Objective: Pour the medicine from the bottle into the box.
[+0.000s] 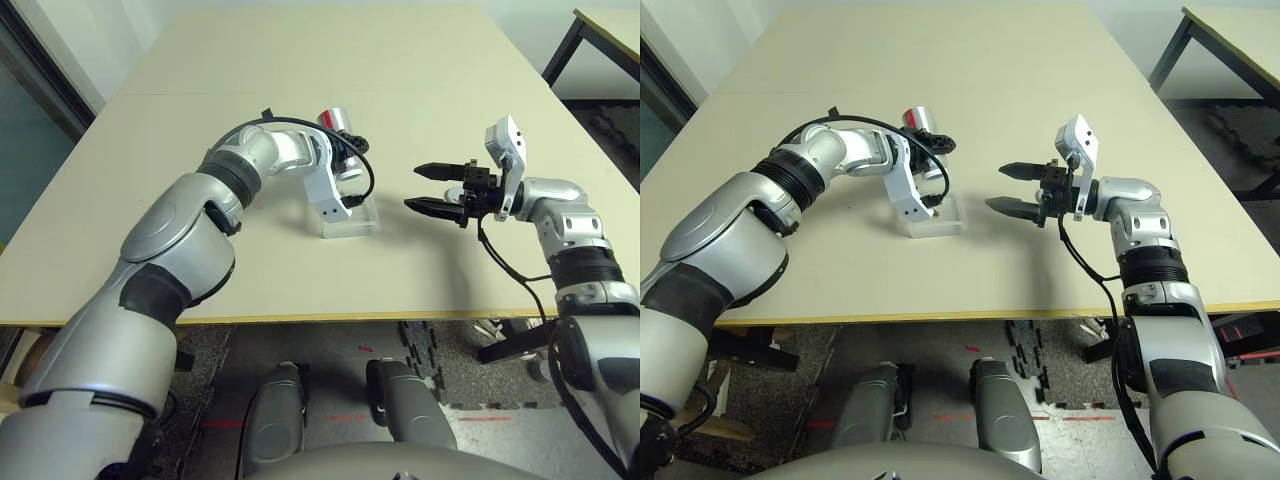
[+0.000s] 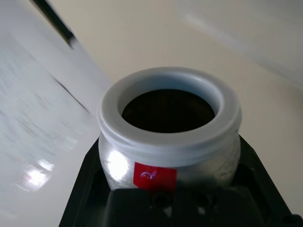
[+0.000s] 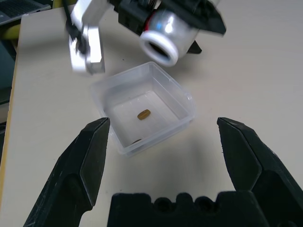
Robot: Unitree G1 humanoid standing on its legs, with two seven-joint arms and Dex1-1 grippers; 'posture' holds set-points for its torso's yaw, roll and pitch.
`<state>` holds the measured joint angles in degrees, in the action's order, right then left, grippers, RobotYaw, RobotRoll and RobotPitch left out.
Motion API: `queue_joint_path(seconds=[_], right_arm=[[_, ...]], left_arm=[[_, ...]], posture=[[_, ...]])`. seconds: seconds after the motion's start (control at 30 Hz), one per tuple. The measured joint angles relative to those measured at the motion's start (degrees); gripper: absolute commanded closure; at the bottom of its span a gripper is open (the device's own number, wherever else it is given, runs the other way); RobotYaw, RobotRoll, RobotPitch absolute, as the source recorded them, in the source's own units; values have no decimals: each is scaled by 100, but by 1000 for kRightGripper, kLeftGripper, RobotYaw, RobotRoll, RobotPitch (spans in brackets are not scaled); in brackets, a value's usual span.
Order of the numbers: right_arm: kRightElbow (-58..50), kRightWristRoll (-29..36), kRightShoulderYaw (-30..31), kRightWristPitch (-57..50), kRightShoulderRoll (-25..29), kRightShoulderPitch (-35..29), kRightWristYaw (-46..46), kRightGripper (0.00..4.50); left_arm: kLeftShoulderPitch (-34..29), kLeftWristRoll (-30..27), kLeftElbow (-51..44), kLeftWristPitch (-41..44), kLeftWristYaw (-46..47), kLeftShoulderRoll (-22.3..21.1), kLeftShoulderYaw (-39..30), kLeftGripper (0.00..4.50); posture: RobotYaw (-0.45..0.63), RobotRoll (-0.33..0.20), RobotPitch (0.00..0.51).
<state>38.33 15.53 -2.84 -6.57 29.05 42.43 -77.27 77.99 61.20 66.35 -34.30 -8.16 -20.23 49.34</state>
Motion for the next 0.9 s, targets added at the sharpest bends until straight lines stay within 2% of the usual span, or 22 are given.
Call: queue_joint_path(seconds=[0.03,0.17,0.23,0.3,0.4,0.6,0.73,0.9], right_arm=[[3,0,0,9,0,0,0,0],[19,-8,6,93,-8,0,-8,0],[32,-16,8,128,-8,0,-25,0],[63,-44,26,178,-11,4,-56,0],[128,-54,64,237,-28,36,-80,0],[227,-61,107,317,-27,56,-108,0],[258,-92,119,366,-23,108,-134,0],[293,-111,148,402,-21,143,-174,0]], left_arm=[[-46,-203,19,2,-212,-13,-163,1784],[-381,-1711,157,448,-1726,9,-1418,1784],[-511,-2391,156,910,-2419,37,-1986,1784],[-639,-3308,55,1728,-3063,193,-2824,1784],[-791,-4221,-267,2710,-3539,207,-3622,1784],[-1417,-5224,-1004,3887,-3579,51,-4581,1784],[-1908,-5622,-1421,4429,-3413,-51,-4967,1784],[-2281,-5934,-1875,4710,-3098,-72,-5243,1784]], posture=[[-30,0,106],[-23,0,107],[-18,0,110],[-15,0,109],[-11,0,112],[-4,0,116],[-2,0,116],[-5,0,116]])
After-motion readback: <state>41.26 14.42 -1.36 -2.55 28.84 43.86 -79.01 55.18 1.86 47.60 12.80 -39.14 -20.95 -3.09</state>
